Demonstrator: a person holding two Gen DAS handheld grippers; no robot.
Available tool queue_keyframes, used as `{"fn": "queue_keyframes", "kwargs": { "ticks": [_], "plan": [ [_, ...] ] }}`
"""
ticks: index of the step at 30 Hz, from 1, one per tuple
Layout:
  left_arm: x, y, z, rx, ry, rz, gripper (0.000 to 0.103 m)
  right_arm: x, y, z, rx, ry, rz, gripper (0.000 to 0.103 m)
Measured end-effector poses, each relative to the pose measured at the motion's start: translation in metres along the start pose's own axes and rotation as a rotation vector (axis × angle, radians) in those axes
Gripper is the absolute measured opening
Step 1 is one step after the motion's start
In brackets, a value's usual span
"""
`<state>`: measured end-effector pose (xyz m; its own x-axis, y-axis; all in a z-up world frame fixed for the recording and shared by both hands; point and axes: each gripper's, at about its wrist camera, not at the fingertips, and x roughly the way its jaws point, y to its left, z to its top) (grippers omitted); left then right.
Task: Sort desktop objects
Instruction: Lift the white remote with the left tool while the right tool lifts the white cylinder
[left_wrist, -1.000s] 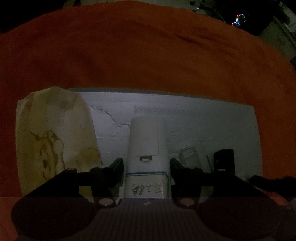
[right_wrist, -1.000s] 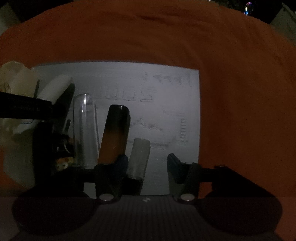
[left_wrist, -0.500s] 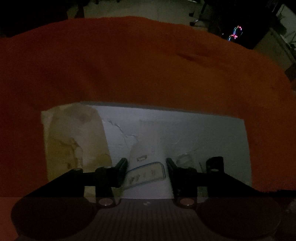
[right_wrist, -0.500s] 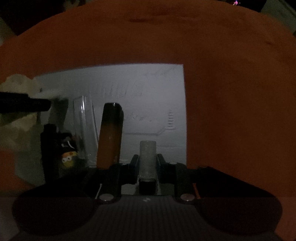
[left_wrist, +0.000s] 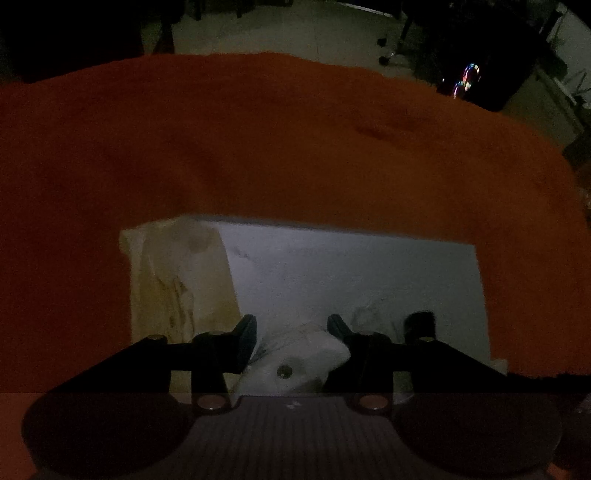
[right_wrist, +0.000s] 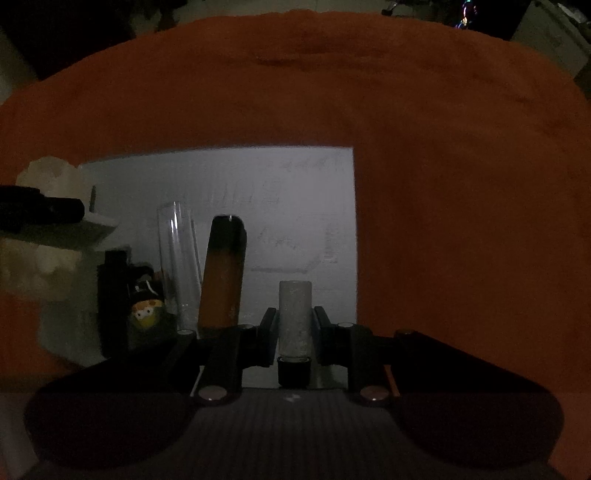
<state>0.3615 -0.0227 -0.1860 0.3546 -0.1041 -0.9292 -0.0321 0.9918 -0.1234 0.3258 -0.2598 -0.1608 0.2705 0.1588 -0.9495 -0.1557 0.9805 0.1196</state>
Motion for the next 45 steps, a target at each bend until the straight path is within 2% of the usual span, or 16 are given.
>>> {"fn": "queue_keyframes", "kwargs": {
  "ticks": [9, 10, 11, 12, 14, 17, 19, 23, 26, 31, 35, 41, 44, 45],
  "plan": [
    [-0.019, 0.002, -0.001, -0.006, -0.028, -0.015, 0.033, -0.026, -0.004, -0.001, 0.0, -0.037, 0.012, 0.021],
    [-0.022, 0.005, -0.001, -0.002, -0.03, -0.014, 0.031, -0.027, -0.003, -0.003, -0.002, -0.039, 0.008, 0.021],
    [-0.022, 0.005, -0.002, 0.004, -0.029, -0.012, 0.02, -0.025, -0.002, -0.004, -0.004, -0.04, 0.004, 0.021],
    [-0.021, 0.003, -0.003, 0.01, -0.021, -0.01, 0.016, -0.024, -0.002, -0.006, -0.007, -0.037, 0.002, 0.021],
    [-0.015, -0.001, -0.005, 0.04, -0.021, 0.012, 0.016, -0.021, -0.001, -0.01, -0.017, -0.026, -0.003, 0.021],
    [-0.008, -0.002, -0.009, 0.064, -0.008, 0.039, 0.016, -0.014, 0.001, -0.016, -0.034, -0.007, -0.005, 0.021],
    [-0.004, -0.001, -0.008, 0.056, 0.0, 0.029, 0.017, -0.011, 0.002, -0.017, -0.04, 0.004, 0.001, 0.021],
    [-0.002, 0.002, -0.011, 0.089, 0.012, 0.06, 0.029, -0.009, 0.001, -0.016, -0.04, 0.008, 0.01, 0.021],
    [0.004, 0.004, -0.015, 0.09, 0.036, 0.047, 0.036, -0.009, -0.001, -0.013, -0.032, 0.005, 0.016, 0.021],
    [0.005, 0.005, -0.018, 0.106, 0.038, 0.034, 0.035, -0.005, -0.002, -0.017, -0.022, 0.017, 0.018, 0.021],
    [0.001, 0.007, -0.018, 0.115, 0.025, 0.01, 0.018, -0.006, -0.003, -0.019, -0.026, 0.024, 0.02, 0.021],
    [-0.019, 0.01, -0.017, 0.068, 0.003, -0.022, 0.015, -0.012, -0.003, -0.018, -0.015, 0.008, 0.029, 0.021],
    [-0.03, 0.015, -0.015, 0.051, -0.012, -0.043, 0.002, -0.016, -0.003, -0.018, -0.015, -0.003, 0.03, 0.021],
    [-0.035, 0.016, -0.016, 0.056, -0.024, -0.036, 0.002, -0.017, -0.003, -0.018, -0.016, -0.007, 0.029, 0.021]
  ]
}}
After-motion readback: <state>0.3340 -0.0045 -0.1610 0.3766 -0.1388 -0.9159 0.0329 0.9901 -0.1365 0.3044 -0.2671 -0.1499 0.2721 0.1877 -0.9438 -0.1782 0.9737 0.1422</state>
